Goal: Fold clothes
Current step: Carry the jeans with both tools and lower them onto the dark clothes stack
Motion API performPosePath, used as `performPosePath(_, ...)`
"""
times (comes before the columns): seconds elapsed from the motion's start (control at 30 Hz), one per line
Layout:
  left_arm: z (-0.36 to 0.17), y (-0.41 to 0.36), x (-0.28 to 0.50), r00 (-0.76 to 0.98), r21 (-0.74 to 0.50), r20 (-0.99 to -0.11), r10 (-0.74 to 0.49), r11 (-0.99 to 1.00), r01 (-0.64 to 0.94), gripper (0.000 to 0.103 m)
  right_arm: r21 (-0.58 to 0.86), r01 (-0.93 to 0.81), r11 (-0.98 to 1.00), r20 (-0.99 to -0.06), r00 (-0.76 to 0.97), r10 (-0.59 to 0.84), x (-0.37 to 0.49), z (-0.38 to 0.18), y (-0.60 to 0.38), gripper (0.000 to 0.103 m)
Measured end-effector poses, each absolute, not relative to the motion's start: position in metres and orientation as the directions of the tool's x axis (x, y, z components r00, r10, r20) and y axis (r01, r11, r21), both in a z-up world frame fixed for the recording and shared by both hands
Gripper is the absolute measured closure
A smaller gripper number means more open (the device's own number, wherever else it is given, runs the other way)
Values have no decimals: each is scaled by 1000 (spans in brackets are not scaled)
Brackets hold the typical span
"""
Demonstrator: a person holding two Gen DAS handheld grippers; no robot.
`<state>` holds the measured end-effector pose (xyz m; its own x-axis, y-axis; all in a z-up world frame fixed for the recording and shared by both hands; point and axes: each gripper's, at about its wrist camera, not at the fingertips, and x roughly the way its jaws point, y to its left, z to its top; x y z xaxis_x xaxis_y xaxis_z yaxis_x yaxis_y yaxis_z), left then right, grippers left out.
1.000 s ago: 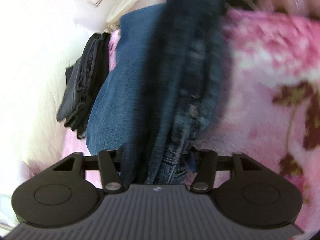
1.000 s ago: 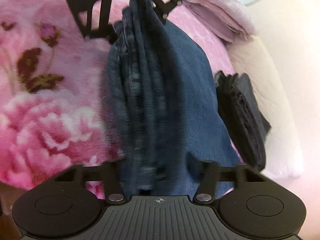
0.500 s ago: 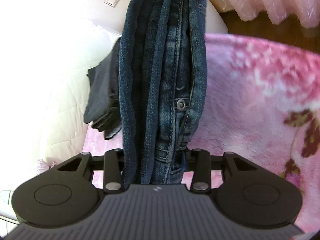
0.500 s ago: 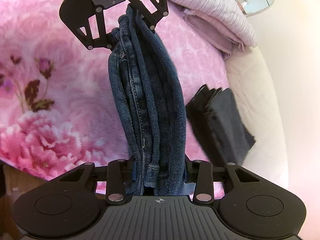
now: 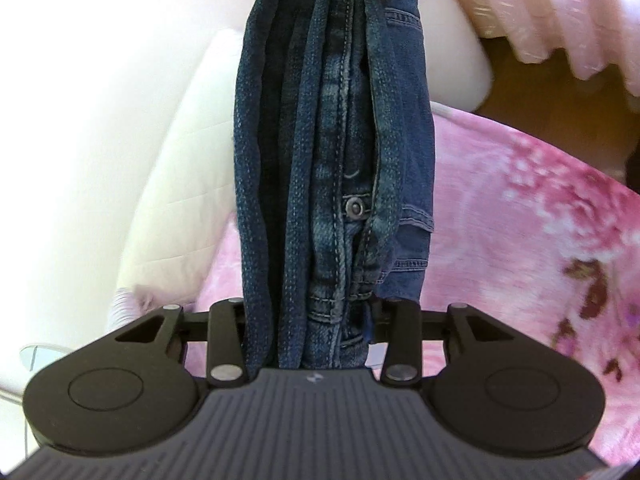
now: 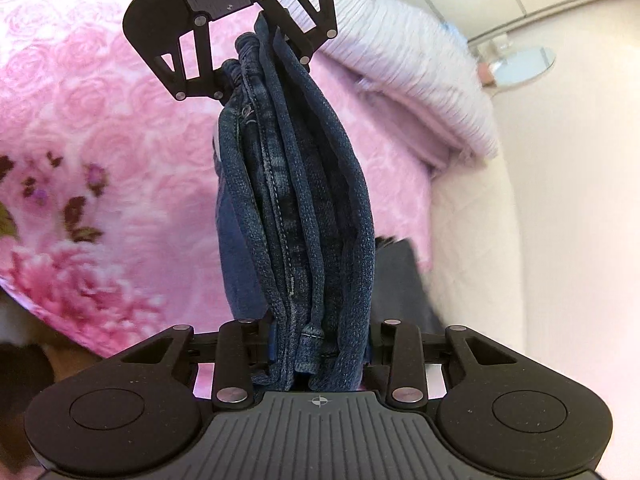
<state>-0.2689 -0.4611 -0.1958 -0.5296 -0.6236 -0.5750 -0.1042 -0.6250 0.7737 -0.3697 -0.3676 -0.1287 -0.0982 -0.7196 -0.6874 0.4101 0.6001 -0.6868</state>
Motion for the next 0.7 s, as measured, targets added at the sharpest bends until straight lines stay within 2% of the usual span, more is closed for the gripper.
performPosePath(0.23, -160, -529, -379, -454, 850, -460, -763, -527, 24, 65, -787, 318, 528, -563, -23, -826, -465, -85, -435, 68)
performPosePath(0.43, -146, -608, -493, -339, 891, -372, -864, -435, 132, 65, -866, 218, 450, -447, 67, -892, -584, -91, -553, 68)
performPosePath(0.53, -165, -647, -547, -267, 907, -321, -909, -376, 190, 65, -900, 175, 399, -386, 103, -917, -636, -102, -609, 68)
performPosePath(0.6, -198, -663, -576, -229, 910, -310, -923, -358, 211, 65, -911, 169, 376, -360, 119, -925, -663, -140, -629, 68)
performPosePath(0.63, -220, -667, -588, -217, 908, -325, -920, -368, 200, 64, -910, 171, 378, -361, 122, -925, -675, -163, -637, 68)
performPosePath(0.7, -278, -670, -609, -194, 884, -410, -891, -440, 156, 58, -902, 175, 394, -378, 122, -918, -689, -195, -643, 66)
